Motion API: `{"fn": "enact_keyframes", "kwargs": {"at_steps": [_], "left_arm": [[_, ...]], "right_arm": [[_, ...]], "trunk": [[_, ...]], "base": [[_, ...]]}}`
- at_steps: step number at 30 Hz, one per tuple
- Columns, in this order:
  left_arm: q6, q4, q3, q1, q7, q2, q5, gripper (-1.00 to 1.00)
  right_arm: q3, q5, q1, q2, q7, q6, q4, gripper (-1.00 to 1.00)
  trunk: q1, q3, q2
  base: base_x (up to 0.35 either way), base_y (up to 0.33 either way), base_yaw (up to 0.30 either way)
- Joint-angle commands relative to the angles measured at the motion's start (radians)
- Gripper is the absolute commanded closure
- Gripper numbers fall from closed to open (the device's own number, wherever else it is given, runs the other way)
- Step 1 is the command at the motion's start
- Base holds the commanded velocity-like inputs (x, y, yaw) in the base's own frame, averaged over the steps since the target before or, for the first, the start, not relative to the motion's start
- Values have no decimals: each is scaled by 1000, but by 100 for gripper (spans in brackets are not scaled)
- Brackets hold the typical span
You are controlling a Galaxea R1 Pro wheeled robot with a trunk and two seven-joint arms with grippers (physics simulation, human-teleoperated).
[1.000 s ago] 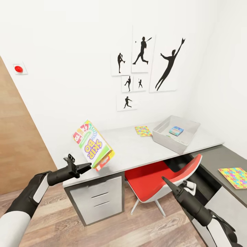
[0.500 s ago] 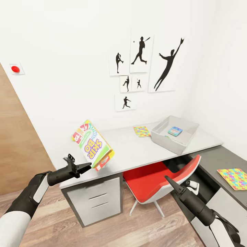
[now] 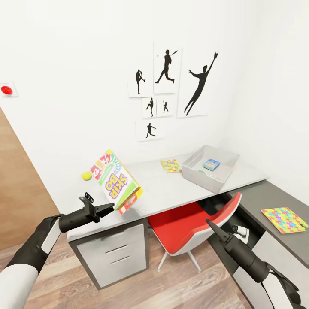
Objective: Put all the toys in the child's room - the three board games (two on the bed and one on the table), the two jigsaw puzzles on the table, and the tennis ball on the table - inside the toy box on the table in the child's room.
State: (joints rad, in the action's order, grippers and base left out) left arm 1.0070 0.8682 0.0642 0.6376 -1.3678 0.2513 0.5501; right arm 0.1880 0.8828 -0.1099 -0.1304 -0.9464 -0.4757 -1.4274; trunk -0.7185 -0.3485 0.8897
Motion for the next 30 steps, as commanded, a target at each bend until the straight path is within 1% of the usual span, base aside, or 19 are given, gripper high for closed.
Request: {"fn": "enact_keyframes", "kwargs": {"at_steps": [1, 30], "left_arm": [[8, 0, 0, 1, -2, 0, 2, 100], [7, 0, 2, 1, -3, 0, 2, 100]], "right_arm": [[0, 7, -1, 0, 0, -8, 0, -100], [0, 7, -1, 0, 1, -5, -3, -100]], "trunk": [[4, 2, -6], [115, 93, -209]], "base": [[0, 0, -11], [0, 0, -1]]}}
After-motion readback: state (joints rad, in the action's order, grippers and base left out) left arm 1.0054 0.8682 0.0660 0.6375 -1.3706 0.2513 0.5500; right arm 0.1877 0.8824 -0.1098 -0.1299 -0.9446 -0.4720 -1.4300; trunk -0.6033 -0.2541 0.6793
